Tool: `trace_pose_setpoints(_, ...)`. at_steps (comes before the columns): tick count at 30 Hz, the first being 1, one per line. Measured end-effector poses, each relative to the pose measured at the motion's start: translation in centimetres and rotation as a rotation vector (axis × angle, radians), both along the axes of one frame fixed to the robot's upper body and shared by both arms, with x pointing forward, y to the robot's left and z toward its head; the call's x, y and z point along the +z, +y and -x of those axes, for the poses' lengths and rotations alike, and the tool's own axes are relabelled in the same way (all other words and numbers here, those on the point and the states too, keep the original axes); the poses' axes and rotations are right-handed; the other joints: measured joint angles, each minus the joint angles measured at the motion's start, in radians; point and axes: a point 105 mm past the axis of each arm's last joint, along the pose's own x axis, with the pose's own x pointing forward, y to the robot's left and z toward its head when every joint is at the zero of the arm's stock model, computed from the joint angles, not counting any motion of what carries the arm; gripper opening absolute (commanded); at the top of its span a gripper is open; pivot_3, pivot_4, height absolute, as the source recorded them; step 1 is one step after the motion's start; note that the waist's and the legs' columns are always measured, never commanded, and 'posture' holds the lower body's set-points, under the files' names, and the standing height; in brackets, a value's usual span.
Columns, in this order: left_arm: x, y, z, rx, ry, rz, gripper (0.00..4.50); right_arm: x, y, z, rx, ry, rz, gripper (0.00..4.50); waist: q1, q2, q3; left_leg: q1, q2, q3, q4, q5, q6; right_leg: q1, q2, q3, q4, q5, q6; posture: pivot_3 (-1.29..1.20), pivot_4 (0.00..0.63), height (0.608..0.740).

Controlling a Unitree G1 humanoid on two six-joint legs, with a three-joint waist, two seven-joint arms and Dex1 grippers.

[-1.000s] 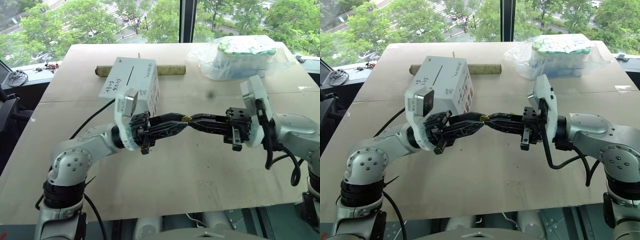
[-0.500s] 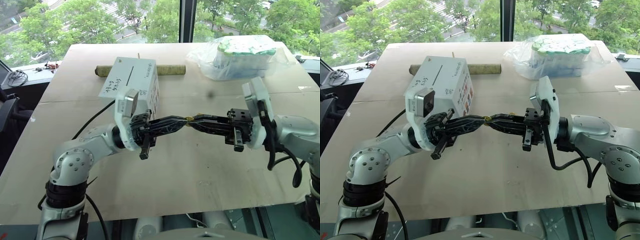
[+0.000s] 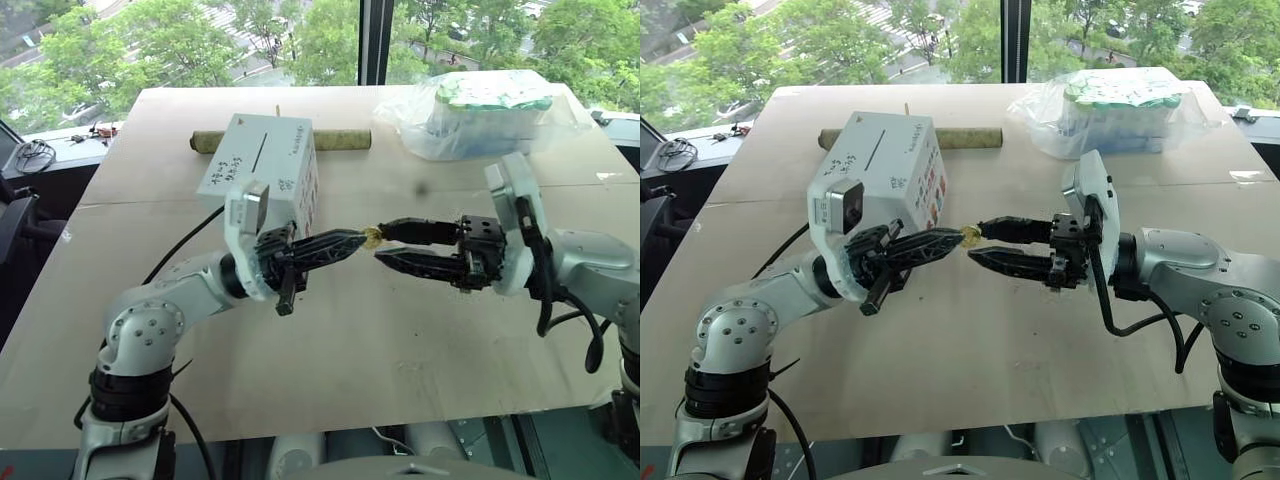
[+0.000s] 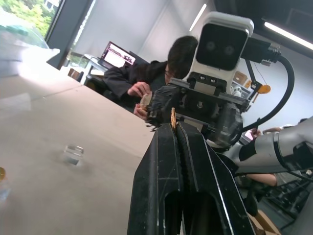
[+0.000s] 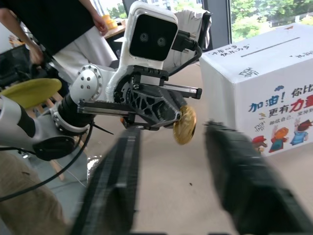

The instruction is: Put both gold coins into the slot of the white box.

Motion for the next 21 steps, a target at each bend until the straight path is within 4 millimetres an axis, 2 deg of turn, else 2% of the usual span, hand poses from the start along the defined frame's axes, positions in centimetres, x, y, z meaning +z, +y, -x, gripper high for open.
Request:
trace_pose_setpoints(4,0.2,0.5,-0.5,0.046,0.011,0.009,0.0,0.2,-0.3,-0.5,-0.041,-0.009,0.002,3.68,0.0,0.0,0.0,0.0,0.0,0.0,0.0,0.0,0.0,0.0,0.0,0.0,0.0,0.0,0.0,0.0,0.15,0.74)
trace_pose_setpoints(8,1.8,2.1,-2.6,0.208,-0.037,0.021,0.0,-0.1,-1.4,-2.0,-0.158,-0.077,0.061,3.68,0.003,-0.001,0.001,0.0,-0.001,0.0,0.0,0.0,0.0,0.0,0.0,-0.001,0.0,0.0,0.0,0.0,0.15,0.74)
trace_pose_setpoints(11,3.8,3.4,-5.0,0.424,-0.146,-0.022,0.0,-1.4,-2.6,-2.6,-0.257,-0.138,0.149,3.68,0.011,-0.002,0.001,-0.001,-0.001,0.0,0.0,0.0,0.0,0.0,0.0,-0.001,-0.001,0.0,0.0,0.0,0.15,0.74)
trace_pose_setpoints(13,5.2,5.1,-7.0,0.649,-0.229,-0.105,0.0,-2.1,-3.2,-2.2,-0.28,-0.182,0.197,3.68,0.015,-0.003,0.002,-0.002,-0.001,0.0,-0.001,0.0,0.0,-0.001,0.0,0.0,-0.001,0.0,0.0,0.0,0.15,0.74)
trace_pose_setpoints(15,6.3,6.1,-8.2,0.804,-0.294,-0.155,0.0,-1.8,-3.6,-2.0,-0.301,-0.233,0.198,3.68,0.013,-0.003,0.002,-0.002,-0.001,0.0,-0.001,0.0,0.0,-0.001,0.0,0.0,-0.001,0.0,0.0,0.0,0.15,0.74)
trace_pose_setpoints(18,7.1,6.9,-10.1,1.039,-0.38,-0.353,0.0,-1.5,-4.6,-1.5,-0.309,-0.284,0.171,3.68,0.021,-0.004,0.003,-0.002,-0.001,0.0,-0.001,0.0,0.0,-0.001,0.0,0.0,-0.001,0.0,0.0,0.0,0.15,0.74)
trace_pose_setpoints(21,7.7,7.3,-10.7,1.149,-0.44,-0.443,0.0,-1.0,-5.1,-1.4,-0.307,-0.325,0.173,3.68,0.022,-0.004,0.003,-0.001,-0.001,0.001,-0.001,0.0,-0.001,-0.001,0.0,0.0,-0.001,0.0,0.0,0.0,0.15,0.74)
